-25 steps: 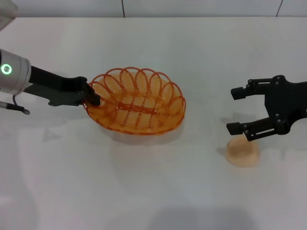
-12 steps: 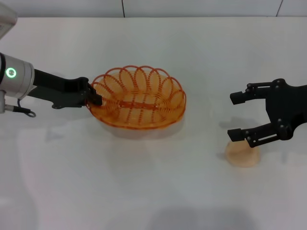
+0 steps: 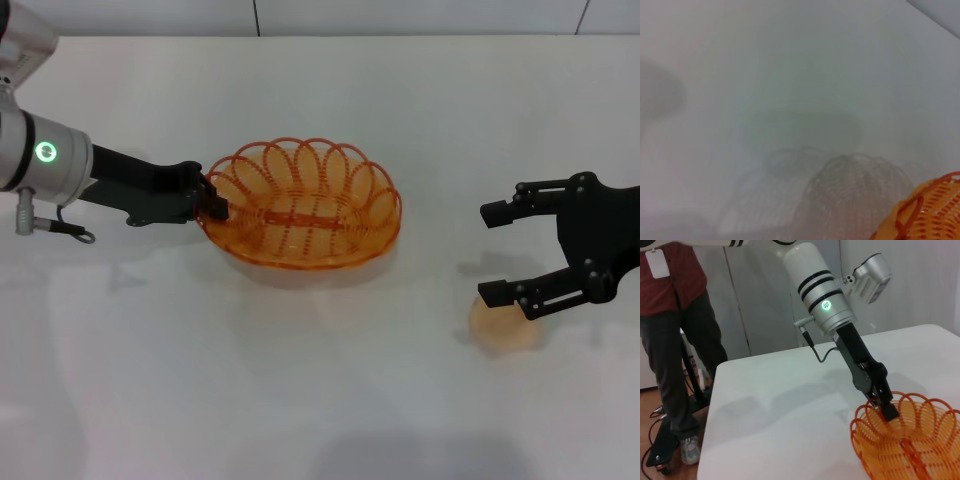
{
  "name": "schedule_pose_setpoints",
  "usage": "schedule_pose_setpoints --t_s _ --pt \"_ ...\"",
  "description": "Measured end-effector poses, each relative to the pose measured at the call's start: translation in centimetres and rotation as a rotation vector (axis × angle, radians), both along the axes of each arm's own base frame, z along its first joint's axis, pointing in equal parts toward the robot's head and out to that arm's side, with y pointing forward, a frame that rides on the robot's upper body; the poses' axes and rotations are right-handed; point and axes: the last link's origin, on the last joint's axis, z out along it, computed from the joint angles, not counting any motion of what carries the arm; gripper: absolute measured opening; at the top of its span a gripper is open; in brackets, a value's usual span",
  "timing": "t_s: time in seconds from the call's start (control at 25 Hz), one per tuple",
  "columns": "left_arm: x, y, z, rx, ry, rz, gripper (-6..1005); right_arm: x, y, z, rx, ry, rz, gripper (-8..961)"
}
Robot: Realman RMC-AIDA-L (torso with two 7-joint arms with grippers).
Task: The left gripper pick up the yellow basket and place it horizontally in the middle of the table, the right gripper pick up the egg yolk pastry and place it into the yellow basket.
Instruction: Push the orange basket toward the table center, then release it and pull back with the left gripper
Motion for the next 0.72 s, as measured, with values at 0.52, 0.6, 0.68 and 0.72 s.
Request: schedule_pose_setpoints --t_s 0.52,0.6,0.68,0.72 --pt "0.3 -0.1 -1.4 -0.009 -0.014 0.009 126 0.0 -0.3 -0.1 -0.016 -0.001 0.005 868" --pt "0.2 -0.1 -1.4 -0.007 -0.014 0.011 128 0.0 -0.3 -0.1 -0.016 -0.002 0.005 868" --pt "0.2 0.0 -1.5 -0.006 -0.014 0.012 130 0.0 -0.3 -0.1 -0.017 -0.002 0.005 869" --pt "0.2 0.0 -1.5 -0.006 -0.014 0.012 131 0.0 -0.3 -0.1 -0.017 -0.003 0.005 869"
